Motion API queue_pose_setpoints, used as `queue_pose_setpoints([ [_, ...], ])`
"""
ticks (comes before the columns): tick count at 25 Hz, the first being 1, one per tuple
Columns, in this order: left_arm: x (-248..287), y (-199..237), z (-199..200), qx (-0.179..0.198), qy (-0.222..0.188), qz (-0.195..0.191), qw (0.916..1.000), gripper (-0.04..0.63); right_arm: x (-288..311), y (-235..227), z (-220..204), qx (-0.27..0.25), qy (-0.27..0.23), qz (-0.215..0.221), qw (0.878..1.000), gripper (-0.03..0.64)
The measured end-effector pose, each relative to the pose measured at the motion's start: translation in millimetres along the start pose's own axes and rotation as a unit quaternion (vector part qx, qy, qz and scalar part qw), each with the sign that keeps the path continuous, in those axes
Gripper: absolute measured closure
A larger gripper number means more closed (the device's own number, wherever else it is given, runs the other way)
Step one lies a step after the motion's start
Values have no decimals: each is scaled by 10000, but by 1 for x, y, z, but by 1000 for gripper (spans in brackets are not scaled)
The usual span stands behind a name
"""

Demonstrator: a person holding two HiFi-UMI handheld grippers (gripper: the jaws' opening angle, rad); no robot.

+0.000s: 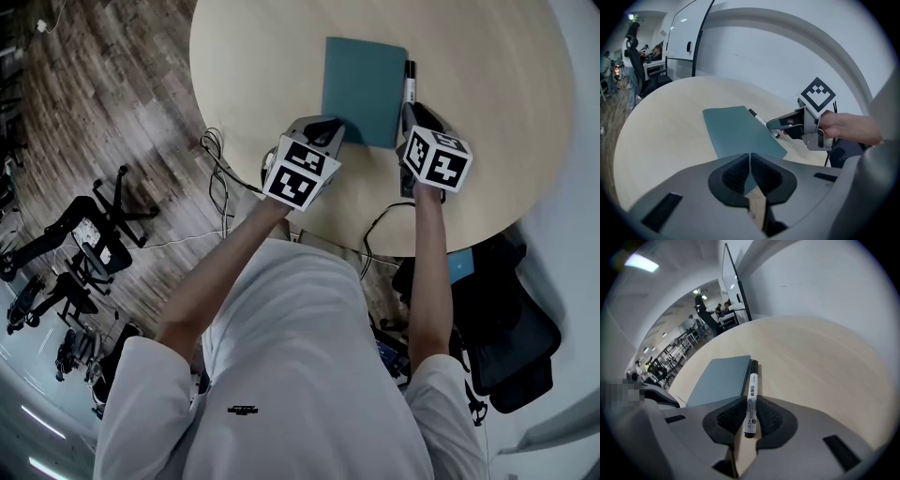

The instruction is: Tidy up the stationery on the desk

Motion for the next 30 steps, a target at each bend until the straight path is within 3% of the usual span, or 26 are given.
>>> queue_pose_setpoints([
  [3, 1, 0, -2, -32, 12, 31, 10000, 566, 1, 1, 1, 484, 33, 368, 9981, 529],
  [7, 1, 0, -4, -34, 4, 62, 10000, 566, -1, 3, 1, 821, -4, 523, 9952, 529],
  [11, -3, 3, -5, -70, -15, 127, 9999, 566, -3, 9, -1, 824, 40, 594, 9948, 529],
  [21, -25, -3, -4, -198, -282, 197, 9992, 566, -29, 23, -4, 465, -138, 256, 9985, 528],
  [30, -71, -19, -9, -553, -666, 55, 9962, 566, -92, 49, -21, 546, -537, -151, 9969, 529],
])
Point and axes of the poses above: the fingertips, and each gripper's own axes: x forward along the fingers, y to its left, z out of its top, the point moved 7 cm from there along -x, backward along the fingers, and after that the axes turned 5 degrees about -z, right-handed, at the moved point
